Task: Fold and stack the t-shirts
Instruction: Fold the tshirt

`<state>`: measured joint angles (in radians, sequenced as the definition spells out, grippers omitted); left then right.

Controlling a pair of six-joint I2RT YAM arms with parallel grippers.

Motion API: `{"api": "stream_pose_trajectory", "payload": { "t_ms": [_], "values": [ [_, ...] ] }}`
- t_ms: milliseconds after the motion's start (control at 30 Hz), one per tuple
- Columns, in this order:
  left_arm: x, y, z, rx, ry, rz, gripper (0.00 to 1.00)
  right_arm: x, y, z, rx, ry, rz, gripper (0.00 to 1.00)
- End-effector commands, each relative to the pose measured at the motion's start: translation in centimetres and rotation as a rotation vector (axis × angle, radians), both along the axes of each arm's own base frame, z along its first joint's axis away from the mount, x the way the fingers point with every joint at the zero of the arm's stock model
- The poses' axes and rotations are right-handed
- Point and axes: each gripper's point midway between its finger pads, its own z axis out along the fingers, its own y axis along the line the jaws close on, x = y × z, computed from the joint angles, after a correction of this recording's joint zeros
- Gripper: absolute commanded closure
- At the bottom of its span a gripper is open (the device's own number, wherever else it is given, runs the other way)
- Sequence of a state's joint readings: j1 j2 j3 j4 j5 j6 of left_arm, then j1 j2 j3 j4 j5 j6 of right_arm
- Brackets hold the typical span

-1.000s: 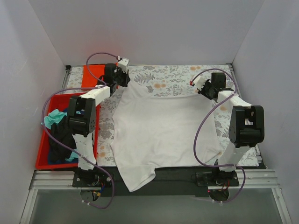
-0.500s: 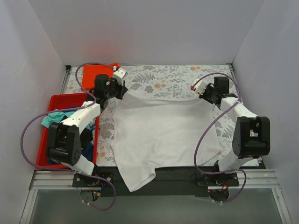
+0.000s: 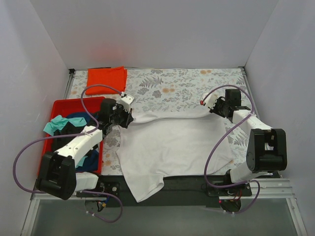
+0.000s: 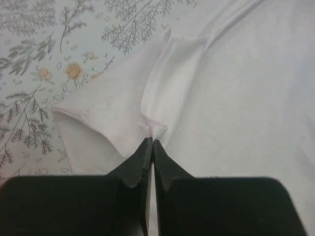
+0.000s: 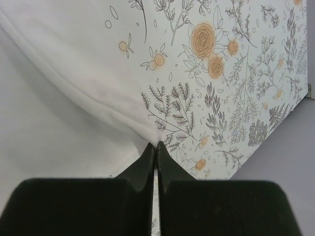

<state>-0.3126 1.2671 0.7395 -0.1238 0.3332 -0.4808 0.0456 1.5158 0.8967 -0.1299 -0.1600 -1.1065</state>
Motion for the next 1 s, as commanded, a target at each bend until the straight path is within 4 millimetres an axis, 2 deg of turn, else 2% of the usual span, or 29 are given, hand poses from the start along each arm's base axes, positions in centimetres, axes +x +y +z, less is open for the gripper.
{"api": "stream_pose_trajectory", "payload": {
  "t_ms": [0,167,367,567,700,867,967],
  "values": [
    [-1.1,1.0,-1.2,0.035,0.039,0.028,1.00,0.4,-0.3,0.0,-0.022,-0.018,0.020,0.99],
    [-1.6,0.9,-2.5,0.047,0.075,0.010,1.00,0.5,-0.6,-0.9,-0.037,0.000,0.011,0.99],
    [-1.9,2.0,-4.6,0.116,0.121,0.041,1.00,-0.5,-0.8,-1.1,-0.060,-0.004,0.028,0.99],
    [-2.8,1.0,-4.2,0.084,0.130,-0.033,1.00,-0.6,-1.1,-1.6,-0.082,0.002,0.027,0.99],
    [-3.0,1.2,-4.4,0.111,0.124,-0.056,1.00,-0.3,-1.3,-1.8,-0.091,0.007,0.020,0.99],
    [-3.3,0.8,-3.2,0.110,0.076,-0.115,1.00,-0.1,-1.2,-0.7,-0.089,-0.023,0.030,0.99],
    [-3.8,0.8,-3.8,0.129,0.088,-0.148,1.00,-0.6,-1.3,-1.4,-0.109,-0.012,0.045,0.99]
  ]
}}
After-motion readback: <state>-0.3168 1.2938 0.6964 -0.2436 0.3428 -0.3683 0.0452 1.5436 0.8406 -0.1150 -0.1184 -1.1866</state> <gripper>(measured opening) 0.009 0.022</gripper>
